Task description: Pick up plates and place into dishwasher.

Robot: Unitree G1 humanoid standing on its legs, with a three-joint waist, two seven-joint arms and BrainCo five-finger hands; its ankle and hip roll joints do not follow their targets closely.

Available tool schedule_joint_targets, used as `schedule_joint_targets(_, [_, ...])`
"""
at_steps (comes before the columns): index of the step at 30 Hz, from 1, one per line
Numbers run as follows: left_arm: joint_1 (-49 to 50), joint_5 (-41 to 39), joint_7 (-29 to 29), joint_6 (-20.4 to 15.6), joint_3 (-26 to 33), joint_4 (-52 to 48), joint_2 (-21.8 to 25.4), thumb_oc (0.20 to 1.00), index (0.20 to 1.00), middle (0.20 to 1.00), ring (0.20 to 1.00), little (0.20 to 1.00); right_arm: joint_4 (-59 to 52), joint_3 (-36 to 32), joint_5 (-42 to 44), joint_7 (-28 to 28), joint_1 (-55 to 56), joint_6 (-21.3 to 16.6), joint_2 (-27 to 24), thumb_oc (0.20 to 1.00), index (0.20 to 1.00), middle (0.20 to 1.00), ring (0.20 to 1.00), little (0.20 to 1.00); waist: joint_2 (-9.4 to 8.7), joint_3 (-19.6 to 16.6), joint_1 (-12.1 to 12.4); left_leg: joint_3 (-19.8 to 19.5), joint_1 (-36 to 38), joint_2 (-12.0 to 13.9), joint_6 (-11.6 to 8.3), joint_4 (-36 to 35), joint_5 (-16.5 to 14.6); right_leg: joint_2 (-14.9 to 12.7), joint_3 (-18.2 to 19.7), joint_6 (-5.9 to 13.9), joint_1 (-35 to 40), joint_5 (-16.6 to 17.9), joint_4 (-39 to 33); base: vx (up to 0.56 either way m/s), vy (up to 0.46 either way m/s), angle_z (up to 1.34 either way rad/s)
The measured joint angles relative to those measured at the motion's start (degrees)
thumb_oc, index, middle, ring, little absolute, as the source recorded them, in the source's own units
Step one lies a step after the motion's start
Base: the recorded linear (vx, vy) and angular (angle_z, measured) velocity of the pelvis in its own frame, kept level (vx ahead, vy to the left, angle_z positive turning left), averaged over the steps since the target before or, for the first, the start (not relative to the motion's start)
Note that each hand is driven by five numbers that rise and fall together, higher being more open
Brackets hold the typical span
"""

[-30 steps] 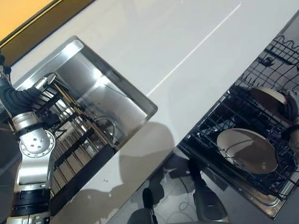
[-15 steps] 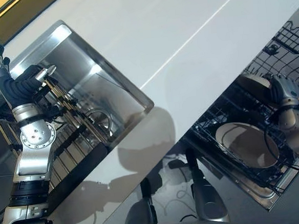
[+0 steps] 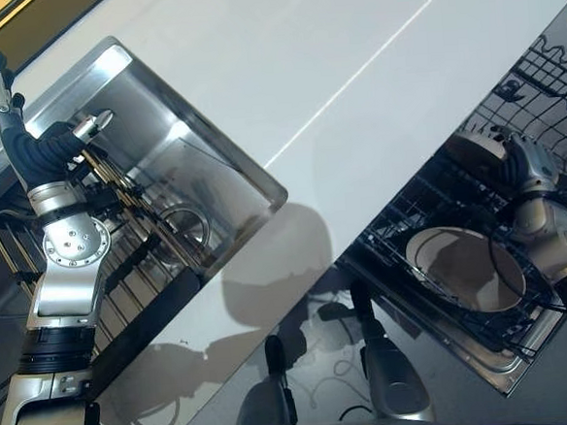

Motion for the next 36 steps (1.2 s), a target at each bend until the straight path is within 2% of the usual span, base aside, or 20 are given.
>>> schedule_joint_targets(7, [-0.1,0.0,-0.3,0.0,0.1,0.0,0.0,1.0,1.0,1.0,1.0,1.0,-0.7,-0.3,0.0,-0.7,1.9,0.1,0.4,1.0,1.0,1.0,1.0,1.0,-0.1,-0.1,0.2,-0.5,0.2,0.0,-0.05,0.0,0.3,0.0,-0.4,-0.08,0.5,0.1,0.0,0.01,0.009,0.03])
schedule_joint_targets(13, [0.3,0.0,-1.3,-0.1,0.4,-0.1,-0.1,1.0,1.0,1.0,1.0,1.0,-1.6,-2.7,0.1,-0.7,6.2,1.4,2.8,1.0,1.0,1.0,1.0,1.0,-0.19,-0.1,0.3,-0.8,1.8,0.1,-0.02,-0.1,0.3,-0.1,-1.0,-0.11,2.2,0.0,0.0,0.05,-0.002,0.03])
schedule_joint_targets(20, [3.6,0.1,-2.9,-0.1,1.6,-0.5,-2.2,1.0,1.0,1.0,1.0,1.0,-6.3,-9.2,2.5,-2.0,10.7,4.8,5.3,1.0,1.0,1.0,1.0,1.0,-0.18,-0.3,0.3,-0.8,2.7,0.1,0.01,-0.2,0.3,0.0,-1.0,-0.14,3.0,0.1,0.0,0.05,0.001,0.0])
schedule_joint_targets(27, [6.6,0.2,-3.4,-0.1,2.9,-0.8,-5.1,1.0,1.0,1.0,1.0,1.0,-12.3,-13.6,2.8,-3.7,14.2,5.3,8.9,1.0,1.0,1.0,1.0,1.0,-0.14,-1.5,0.0,-0.6,3.9,0.1,0.1,-0.4,0.3,0.0,-0.8,-0.15,4.0,0.0,0.0,0.06,0.028,-0.02])
schedule_joint_targets(32, [10.7,0.9,-4.0,-0.2,4.1,-2.9,-6.9,1.0,1.0,1.0,1.0,1.0,-17.1,-17.0,3.5,-6.7,17.3,5.1,12.3,1.0,1.0,1.0,1.0,1.0,-0.09,-3.7,-0.1,0.4,5.0,0.1,0.41,-0.8,0.1,0.2,0.1,-0.08,4.3,-0.2,0.0,0.07,0.023,-0.09])
schedule_joint_targets(36, [11.8,1.3,-4.6,-0.2,5.3,-3.0,-9.0,1.0,1.0,1.0,1.0,1.0,-18.4,-19.5,5.2,-10.7,19.5,5.0,14.9,1.0,1.0,1.0,1.0,1.0,0.17,-4.0,-0.5,0.8,5.6,-0.1,0.6,0.4,-0.1,0.2,0.4,0.09,4.6,-1.3,1.2,0.07,0.076,-0.04])
